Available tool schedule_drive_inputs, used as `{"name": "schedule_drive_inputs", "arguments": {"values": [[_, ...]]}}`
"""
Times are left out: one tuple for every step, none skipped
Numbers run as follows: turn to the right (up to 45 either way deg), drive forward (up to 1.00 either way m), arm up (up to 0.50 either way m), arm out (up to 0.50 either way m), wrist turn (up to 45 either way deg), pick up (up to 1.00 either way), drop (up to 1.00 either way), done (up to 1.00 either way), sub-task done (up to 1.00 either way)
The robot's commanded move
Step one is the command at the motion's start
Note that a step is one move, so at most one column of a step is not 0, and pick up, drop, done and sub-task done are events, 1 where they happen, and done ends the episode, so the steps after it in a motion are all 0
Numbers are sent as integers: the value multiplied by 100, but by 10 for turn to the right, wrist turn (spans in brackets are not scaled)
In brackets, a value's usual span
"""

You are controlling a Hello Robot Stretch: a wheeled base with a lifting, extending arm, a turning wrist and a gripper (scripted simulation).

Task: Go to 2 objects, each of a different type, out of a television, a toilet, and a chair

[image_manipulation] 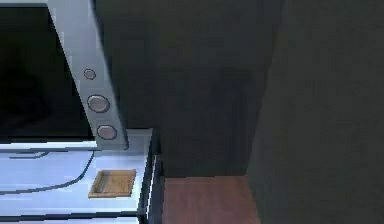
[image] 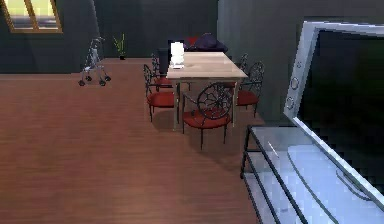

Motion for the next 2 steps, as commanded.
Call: {"name": "schedule_drive_inputs", "arguments": {"values": [[0, 100, 0, 0, 0, 0, 0, 0, 0], [-120, 0, 0, 0, 0, 0, 0, 0, 0]]}}
